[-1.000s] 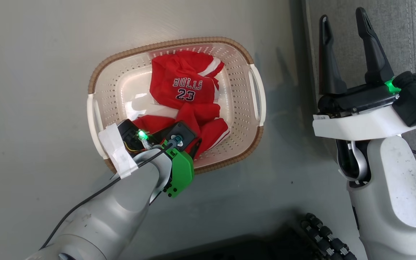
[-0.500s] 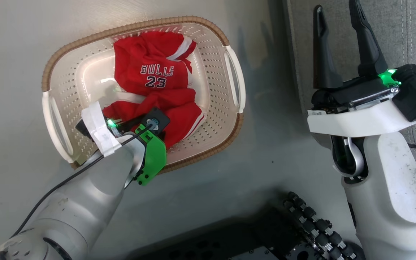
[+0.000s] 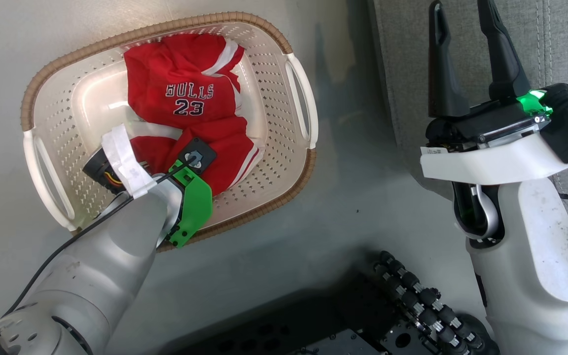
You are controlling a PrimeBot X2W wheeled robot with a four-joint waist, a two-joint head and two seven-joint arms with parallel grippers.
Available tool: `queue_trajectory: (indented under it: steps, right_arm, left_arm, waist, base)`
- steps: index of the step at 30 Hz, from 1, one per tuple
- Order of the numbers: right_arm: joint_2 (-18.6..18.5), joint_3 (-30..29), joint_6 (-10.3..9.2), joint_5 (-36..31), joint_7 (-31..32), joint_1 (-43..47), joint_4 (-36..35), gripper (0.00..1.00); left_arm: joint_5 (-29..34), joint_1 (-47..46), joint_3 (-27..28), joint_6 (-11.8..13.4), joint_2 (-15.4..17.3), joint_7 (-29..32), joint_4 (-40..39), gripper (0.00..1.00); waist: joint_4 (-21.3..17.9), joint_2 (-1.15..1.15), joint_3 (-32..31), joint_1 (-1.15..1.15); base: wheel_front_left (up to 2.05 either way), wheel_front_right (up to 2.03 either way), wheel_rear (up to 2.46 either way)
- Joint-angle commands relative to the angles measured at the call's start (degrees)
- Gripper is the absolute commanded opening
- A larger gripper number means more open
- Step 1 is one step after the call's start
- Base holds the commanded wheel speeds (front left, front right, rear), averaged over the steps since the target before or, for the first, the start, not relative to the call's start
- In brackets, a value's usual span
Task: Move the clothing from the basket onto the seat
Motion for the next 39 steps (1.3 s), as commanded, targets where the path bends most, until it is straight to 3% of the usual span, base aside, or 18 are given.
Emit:
queue_trajectory:
  steps: [1,12,22,30,39]
  right_arm:
    - [0.0,-0.3,0.0,0.2,-0.3,-0.7,-0.2,1.0]
    - [0.0,-1.3,0.0,-3.9,-0.3,1.8,0.5,1.0]
    - [-0.1,-2.9,0.0,-7.6,-0.2,5.5,2.5,1.0]
    - [-0.1,-4.6,0.0,-9.8,3.0,9.4,1.5,1.0]
    - [-0.1,-5.8,0.0,-10.4,5.9,13.1,0.1,1.0]
  left_arm:
    - [-0.2,-0.8,-0.3,0.3,0.3,-0.5,0.3,0.0]
    - [-0.6,1.2,0.0,1.1,-1.0,-11.2,-0.2,0.0]
    - [-4.7,6.0,4.6,2.1,-1.9,-18.4,-5.4,0.0]
    - [-2.9,13.2,16.4,6.1,3.2,-18.6,-27.3,0.0]
    - [1.8,22.2,29.4,7.2,5.3,-18.6,-44.9,0.0]
  waist:
    - [0.1,0.0,-0.2,0.0]
    - [3.3,0.0,-7.2,0.0]
    - [8.5,0.0,-16.9,0.0]
    - [13.6,0.0,-24.8,0.0]
    - [17.0,0.0,-31.1,0.0]
  base:
    - [0.0,0.0,0.0]
    - [0.0,0.0,0.0]
    - [0.0,0.0,0.0]
    - [0.0,0.0,0.0]
    - [0.0,0.0,0.0]
